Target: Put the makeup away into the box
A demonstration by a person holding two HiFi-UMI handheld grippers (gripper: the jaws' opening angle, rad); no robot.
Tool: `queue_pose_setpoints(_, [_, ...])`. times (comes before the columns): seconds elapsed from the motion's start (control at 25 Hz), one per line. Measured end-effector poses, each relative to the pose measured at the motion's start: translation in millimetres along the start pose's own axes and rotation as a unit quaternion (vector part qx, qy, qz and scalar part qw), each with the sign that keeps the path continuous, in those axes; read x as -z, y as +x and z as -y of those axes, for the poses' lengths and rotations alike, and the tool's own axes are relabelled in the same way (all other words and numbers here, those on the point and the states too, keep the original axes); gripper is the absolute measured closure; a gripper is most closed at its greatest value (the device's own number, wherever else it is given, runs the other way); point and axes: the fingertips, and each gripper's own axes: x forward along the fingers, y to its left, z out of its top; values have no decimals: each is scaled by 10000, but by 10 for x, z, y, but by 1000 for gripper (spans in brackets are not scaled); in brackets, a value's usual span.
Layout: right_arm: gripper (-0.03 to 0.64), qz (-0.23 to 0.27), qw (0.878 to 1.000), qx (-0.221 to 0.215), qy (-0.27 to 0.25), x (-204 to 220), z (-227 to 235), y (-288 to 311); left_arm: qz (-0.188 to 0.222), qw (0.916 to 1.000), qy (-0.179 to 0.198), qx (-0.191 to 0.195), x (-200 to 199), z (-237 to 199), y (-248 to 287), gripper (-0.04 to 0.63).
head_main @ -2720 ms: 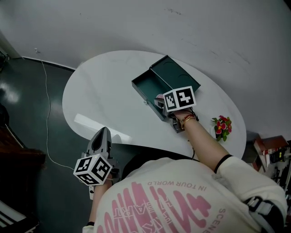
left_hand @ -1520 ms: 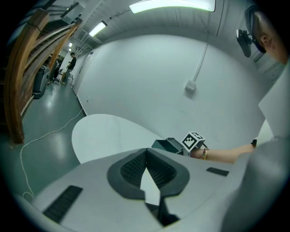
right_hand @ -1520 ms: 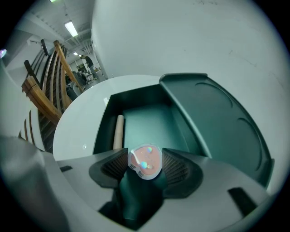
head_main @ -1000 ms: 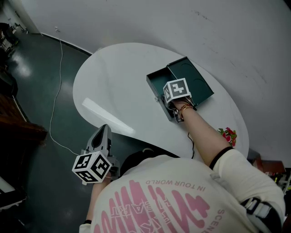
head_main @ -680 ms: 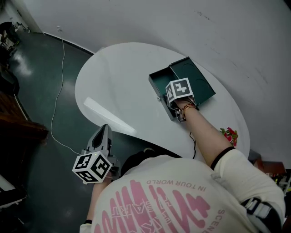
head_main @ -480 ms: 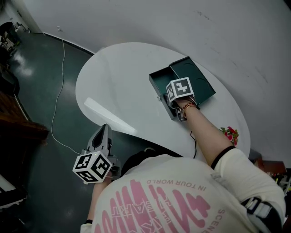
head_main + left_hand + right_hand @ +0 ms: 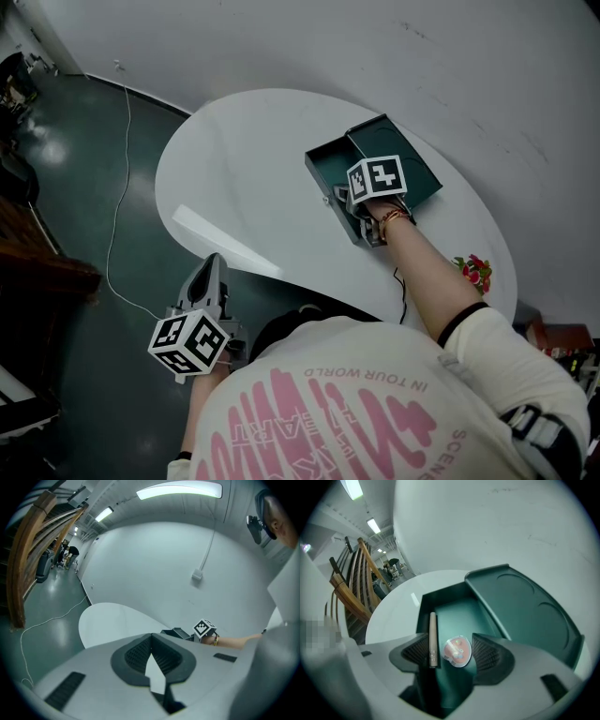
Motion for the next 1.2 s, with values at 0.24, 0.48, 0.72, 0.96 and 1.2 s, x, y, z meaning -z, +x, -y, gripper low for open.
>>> queue_pose_setpoints(0.24, [321,523,9979,-63,370,-82,-111,-244,-17,9996,35,283,-49,85,90,592])
queue_pose_setpoints(0.48, [333,1096,9913,-256,685,51,-307,-552,-100,9972,191,716,-64,251,239,592])
queue_pose_setpoints(0.72, [339,1298,9877,-543,682,304,-621,-780,-193,9936,373,1051,-71,449,335,592])
queue_pose_setpoints(0.96, [377,1502,9836,-810,587,542,-948,-931,-386,9906,495,1216,46,680,456,592])
queue_pose_setpoints(1.2, [514,2219,9696,-839,595,486,-956,-1194,-214,9890,669,1305,23,927,484,592])
